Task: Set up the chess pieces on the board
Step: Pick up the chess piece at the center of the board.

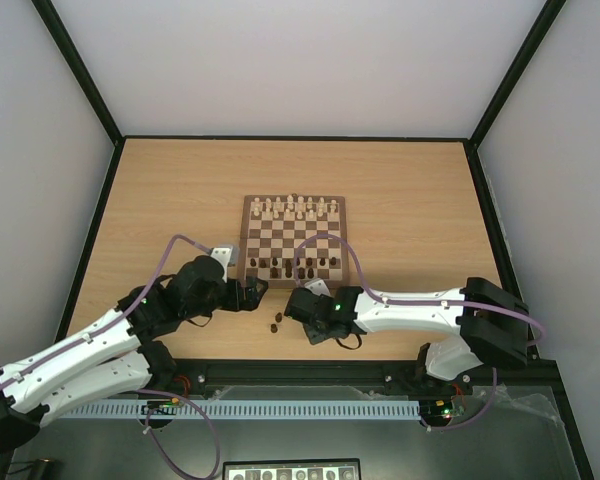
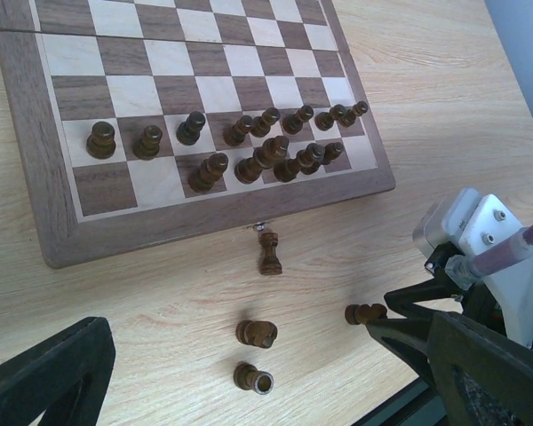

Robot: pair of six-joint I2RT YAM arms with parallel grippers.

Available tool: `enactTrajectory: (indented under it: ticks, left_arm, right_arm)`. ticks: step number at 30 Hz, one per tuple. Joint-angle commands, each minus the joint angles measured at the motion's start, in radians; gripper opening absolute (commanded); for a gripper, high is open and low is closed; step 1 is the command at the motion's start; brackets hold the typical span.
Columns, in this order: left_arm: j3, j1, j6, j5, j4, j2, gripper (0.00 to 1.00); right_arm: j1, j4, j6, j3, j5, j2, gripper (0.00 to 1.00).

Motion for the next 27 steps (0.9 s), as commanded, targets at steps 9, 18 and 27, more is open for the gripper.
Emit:
enactTrajectory:
  ticks: [9,18,27]
  left_arm:
    - [-0.005,-0.005,-0.006,0.011,0.009,-0.033,0.99]
    - [-0.006,-0.006,-0.009,0.009,0.006,-0.036,0.99]
    - [0.003,-0.006,-0.004,0.007,0.005,-0.036,0.99]
  right_arm:
    - [0.006,-0.029,0.003,0.02,0.024,0.017,0.23]
    - [0.007,-0.019,-0.004,0.027,0.02,0.03,0.15]
    - [-0.024,-0.132,-0.026,0.113,0.102,-0.04,0.14]
